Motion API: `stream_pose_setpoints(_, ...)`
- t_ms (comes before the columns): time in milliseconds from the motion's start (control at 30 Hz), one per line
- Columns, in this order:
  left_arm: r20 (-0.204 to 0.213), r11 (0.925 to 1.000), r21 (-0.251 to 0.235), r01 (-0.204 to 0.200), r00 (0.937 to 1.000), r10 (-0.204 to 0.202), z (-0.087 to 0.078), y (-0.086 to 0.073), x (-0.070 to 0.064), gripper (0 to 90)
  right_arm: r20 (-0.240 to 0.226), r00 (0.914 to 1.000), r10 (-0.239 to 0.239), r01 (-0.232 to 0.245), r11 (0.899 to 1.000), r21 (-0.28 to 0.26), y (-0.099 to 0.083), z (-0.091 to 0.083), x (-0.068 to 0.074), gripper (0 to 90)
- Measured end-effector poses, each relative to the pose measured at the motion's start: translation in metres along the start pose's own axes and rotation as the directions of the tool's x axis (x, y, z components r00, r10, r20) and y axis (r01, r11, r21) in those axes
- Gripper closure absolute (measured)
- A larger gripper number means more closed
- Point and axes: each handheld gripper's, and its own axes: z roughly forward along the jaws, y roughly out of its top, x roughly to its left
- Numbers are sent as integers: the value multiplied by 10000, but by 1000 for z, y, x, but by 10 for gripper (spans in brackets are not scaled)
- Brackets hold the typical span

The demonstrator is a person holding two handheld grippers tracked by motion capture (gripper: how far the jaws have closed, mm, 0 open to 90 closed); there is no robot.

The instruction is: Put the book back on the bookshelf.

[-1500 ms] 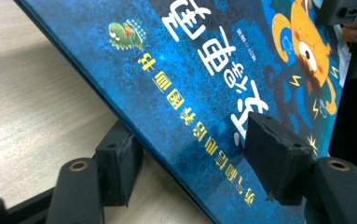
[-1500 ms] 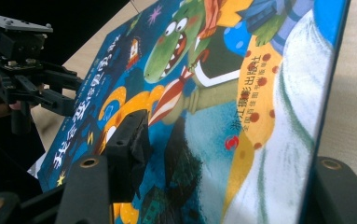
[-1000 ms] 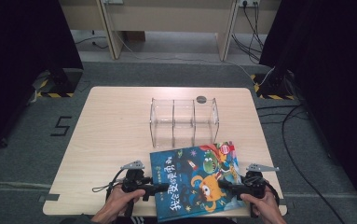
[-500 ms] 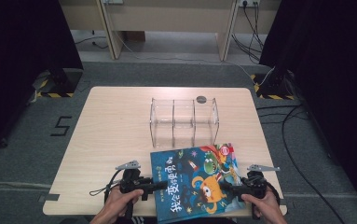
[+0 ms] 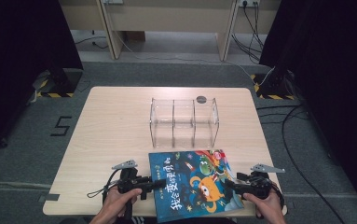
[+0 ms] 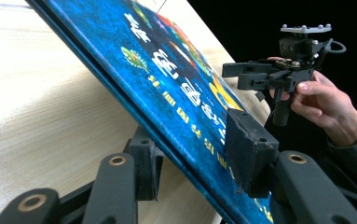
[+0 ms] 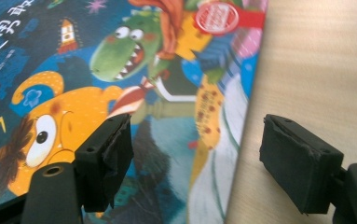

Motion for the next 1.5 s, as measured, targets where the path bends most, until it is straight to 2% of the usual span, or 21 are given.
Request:
stream_pose_setpoints(100, -9, 10000, -37, -53, 10000, 53, -1, 0, -1, 571, 112, 9988, -481, 482, 9988, -112, 2, 0, 9, 258)
stream_pose_setpoints(200, -9, 10000, -51, -65, 10000, 65, -1, 0, -2, 570, 144, 9978, -639, 642, 9977, -194, 3, 0, 15, 258)
stream_pose_setpoints(267, 37, 9999, -93, -126, 9999, 127, -2, 0, -2, 571, 163, 9958, -902, 908, 9952, -368, 3, -2, 24, 259)
stream_pose_setpoints(433, 30, 9998, -118, -133, 9999, 133, -2, 0, -2, 571, 423, 9894, -1387, 1401, 9896, -323, -2, -7, 44, 268)
stream_pose_setpoints(533, 45, 9996, -184, -215, 9998, 216, -3, 0, -3, 571, 363, 9860, -1626, 1638, 9860, -328, -7, -10, 57, 268)
stream_pose_setpoints(733, 89, 9988, -351, -347, 9993, 350, -5, 1, -9, 574, -102, 9818, -1898, 1895, 9815, -291, -20, -12, 83, 256)
stream_pose_setpoints(767, 89, 9988, -351, -347, 9993, 350, -5, 1, -9, 574, -102, 9818, -1898, 1895, 9815, -291, -20, -12, 83, 256)
stream_pose_setpoints(800, 55, 9985, -352, -412, 9991, 414, -5, 1, -10, 574, -251, 9787, -2037, 2029, 9787, -318, -23, -13, 90, 251)
stream_pose_setpoints(933, 42, 9986, -361, -380, 9993, 382, -5, 2, -10, 574, -666, 9710, -2297, 2293, 9733, -135, -30, -14, 101, 239)
stream_pose_setpoints(1067, -2, 9987, -358, -367, 9993, 367, -5, 2, -12, 574, -837, 9577, -2752, 2754, 9613, -93, -35, -13, 113, 225)
stream_pose_setpoints(1167, -74, 9987, -380, -335, 9994, 333, -6, 2, -15, 575, -858, 9478, -3070, 3082, 9513, 11, -39, -8, 122, 216)
stream_pose_setpoints(1267, -123, 9988, -390, -295, 9995, 290, -6, 2, -16, 575, -742, 9381, -3382, 3389, 9408, -31, -41, -4, 128, 166)
stream_pose_setpoints(1500, -175, 9989, -386, -281, 9995, 275, -6, 3, -17, 575, -638, 9278, -3676, 3670, 9300, -207, -43, -2, 137, 156)
